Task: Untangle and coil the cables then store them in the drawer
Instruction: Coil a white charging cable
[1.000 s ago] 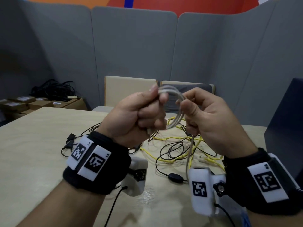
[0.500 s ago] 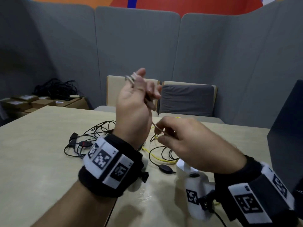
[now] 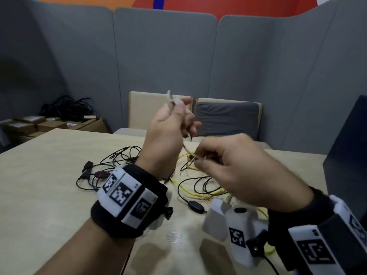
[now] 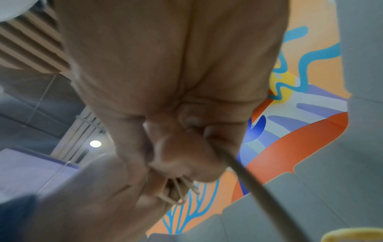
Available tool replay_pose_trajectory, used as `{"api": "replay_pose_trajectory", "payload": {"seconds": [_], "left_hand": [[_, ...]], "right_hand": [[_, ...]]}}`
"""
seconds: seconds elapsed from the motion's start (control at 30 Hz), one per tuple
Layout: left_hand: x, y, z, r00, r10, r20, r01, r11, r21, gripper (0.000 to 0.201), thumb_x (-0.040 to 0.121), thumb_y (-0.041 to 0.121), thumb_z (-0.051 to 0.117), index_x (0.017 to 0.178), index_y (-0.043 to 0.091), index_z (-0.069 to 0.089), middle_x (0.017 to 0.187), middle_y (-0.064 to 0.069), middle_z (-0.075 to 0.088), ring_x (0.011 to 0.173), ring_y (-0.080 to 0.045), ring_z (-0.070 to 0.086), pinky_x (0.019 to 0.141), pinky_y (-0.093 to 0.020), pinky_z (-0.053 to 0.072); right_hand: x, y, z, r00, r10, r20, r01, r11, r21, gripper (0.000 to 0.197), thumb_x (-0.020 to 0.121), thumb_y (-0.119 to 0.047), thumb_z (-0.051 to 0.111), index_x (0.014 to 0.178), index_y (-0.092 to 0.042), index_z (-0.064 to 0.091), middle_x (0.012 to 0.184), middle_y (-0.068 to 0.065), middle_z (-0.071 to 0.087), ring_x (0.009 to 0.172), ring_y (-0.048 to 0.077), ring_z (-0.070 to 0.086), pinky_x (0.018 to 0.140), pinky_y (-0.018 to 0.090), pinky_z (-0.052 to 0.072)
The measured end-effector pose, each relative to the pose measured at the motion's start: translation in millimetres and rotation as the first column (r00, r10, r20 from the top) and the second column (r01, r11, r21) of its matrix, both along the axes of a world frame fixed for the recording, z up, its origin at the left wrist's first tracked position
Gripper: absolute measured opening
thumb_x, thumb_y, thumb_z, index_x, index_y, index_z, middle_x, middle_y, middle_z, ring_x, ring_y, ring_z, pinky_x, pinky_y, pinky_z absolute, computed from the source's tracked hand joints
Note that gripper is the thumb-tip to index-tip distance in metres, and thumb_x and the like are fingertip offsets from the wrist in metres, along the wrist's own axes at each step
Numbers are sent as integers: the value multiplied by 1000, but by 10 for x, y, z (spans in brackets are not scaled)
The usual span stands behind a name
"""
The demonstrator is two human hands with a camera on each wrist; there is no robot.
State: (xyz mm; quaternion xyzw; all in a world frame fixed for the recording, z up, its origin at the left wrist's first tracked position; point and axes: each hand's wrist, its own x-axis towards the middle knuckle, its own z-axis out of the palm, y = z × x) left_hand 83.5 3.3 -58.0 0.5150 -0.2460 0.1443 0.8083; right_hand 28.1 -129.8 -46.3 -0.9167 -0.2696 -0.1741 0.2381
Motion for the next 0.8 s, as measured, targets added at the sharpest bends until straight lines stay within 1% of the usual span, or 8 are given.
{"api": "replay_pose_trajectory", "payload": {"seconds": [0.07,0.13,0.23,0.33,0.4,0.47,0.57,0.8], "left_hand": [[19,12,25,1000,5,-24,-8,992,-124,23,106,17,31,103,7,51,56,7,42,54,-11,46,73,-27,50],[24,12,6,999,35,-11,-36,997,-73,25,106,19,30,104,7,51,57,7,42,55,-10,47,71,-26,49],[-1,11,-71,995,62,83,-82,961,265,25,106,18,29,107,7,52,62,3,44,56,-4,47,59,-16,42],[-46,24,-107,986,-8,169,-92,813,575,35,104,29,30,84,11,53,65,2,47,57,-7,45,55,-18,40],[-94,28,-80,991,-117,72,45,777,628,48,98,43,25,72,8,47,61,-3,40,56,-14,41,53,-17,39],[-129,34,-58,980,-194,-46,177,741,648,57,89,52,24,68,8,53,59,-8,36,56,-19,37,53,-19,42],[-132,53,-62,944,-290,-160,326,733,597,55,95,51,37,76,5,60,50,5,36,47,-10,35,52,-24,41],[-122,163,-36,838,-471,-276,545,735,403,40,90,37,42,77,4,59,47,5,31,42,-10,27,49,-23,41]], "right_hand": [[0,87,-52,999,18,-36,-21,994,-106,13,92,-31,61,85,-20,62,74,-3,62,70,13,54,65,32,46],[-9,116,-61,999,35,-12,-36,992,-122,14,93,-29,59,87,-17,63,76,-3,61,71,15,54,66,34,47],[18,2,-2,987,17,157,-21,999,26,14,90,-20,63,78,-14,66,62,-9,55,61,6,49,56,13,36],[35,-117,50,978,-13,209,-12,993,119,9,85,-19,69,76,-17,68,60,-15,57,60,-4,52,56,8,35],[58,-160,42,975,-33,218,5,992,127,13,83,-17,74,76,-18,63,60,-14,56,60,-1,52,56,10,36],[78,-203,38,979,-58,195,22,983,180,23,82,-18,76,75,-19,53,58,-9,55,56,8,51,51,14,37],[99,-250,45,986,-48,157,9,970,242,26,80,-22,77,75,-20,51,61,-2,58,56,15,51,50,18,39],[164,-335,17,993,114,-29,-92,911,403,15,87,-20,70,83,-25,56,70,-4,56,55,13,54,52,29,47]]}}
